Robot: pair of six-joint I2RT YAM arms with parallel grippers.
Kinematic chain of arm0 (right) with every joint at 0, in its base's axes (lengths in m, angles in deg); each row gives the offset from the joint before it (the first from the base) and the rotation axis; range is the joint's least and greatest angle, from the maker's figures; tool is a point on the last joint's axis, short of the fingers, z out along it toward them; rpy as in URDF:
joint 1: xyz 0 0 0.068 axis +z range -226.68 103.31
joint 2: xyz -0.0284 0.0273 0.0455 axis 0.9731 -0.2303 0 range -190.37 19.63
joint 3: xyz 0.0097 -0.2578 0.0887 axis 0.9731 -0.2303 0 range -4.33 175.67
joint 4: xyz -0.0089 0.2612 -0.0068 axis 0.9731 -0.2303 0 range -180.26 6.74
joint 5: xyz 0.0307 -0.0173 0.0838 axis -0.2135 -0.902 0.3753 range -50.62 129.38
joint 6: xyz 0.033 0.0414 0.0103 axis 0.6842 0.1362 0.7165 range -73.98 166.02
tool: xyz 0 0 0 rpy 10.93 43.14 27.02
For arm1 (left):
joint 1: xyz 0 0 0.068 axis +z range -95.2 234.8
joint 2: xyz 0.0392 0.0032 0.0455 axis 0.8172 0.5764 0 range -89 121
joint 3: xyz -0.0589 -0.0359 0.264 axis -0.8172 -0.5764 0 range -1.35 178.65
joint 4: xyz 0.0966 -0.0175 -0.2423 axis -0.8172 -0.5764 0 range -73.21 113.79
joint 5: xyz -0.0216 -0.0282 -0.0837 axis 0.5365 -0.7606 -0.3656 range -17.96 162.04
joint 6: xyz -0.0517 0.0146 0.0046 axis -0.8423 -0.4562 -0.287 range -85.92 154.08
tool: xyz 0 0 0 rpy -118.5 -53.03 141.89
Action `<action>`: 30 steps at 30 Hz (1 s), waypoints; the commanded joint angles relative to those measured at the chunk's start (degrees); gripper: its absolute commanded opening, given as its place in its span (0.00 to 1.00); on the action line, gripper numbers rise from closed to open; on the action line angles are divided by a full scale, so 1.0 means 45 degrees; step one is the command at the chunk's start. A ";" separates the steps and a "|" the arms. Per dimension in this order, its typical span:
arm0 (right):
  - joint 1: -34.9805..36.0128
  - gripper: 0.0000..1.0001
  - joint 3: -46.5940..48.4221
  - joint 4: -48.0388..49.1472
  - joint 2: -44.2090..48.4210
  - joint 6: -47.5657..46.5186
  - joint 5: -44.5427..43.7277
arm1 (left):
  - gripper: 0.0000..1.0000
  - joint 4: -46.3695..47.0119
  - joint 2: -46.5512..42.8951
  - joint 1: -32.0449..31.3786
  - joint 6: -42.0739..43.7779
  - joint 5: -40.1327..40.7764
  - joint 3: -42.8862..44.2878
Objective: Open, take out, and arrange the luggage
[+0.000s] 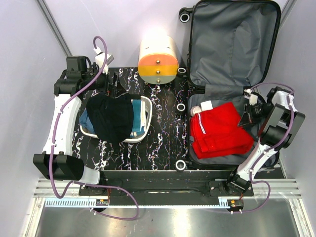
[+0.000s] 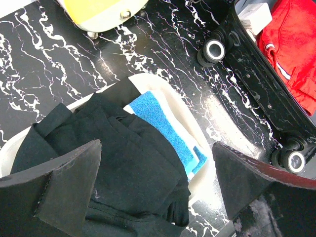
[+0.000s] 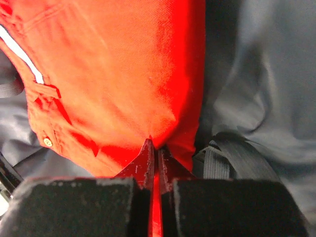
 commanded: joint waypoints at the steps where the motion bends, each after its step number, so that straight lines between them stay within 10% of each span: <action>1: 0.0075 0.00 0.1429 -0.2082 0.1872 -0.0761 0.1067 | 0.99 0.0416 -0.0106 -0.0272 0.0321 -0.0192 0.0601; 17: 0.0621 0.00 0.3991 -0.3587 0.6676 -0.4548 0.0674 | 0.99 0.4516 -0.1726 -0.2359 0.1491 -0.3161 -0.1798; 30: 0.3121 0.00 0.1921 -0.1576 1.0760 -0.5702 0.1222 | 0.99 1.0199 -0.0441 -0.9116 0.4675 0.1114 -0.2447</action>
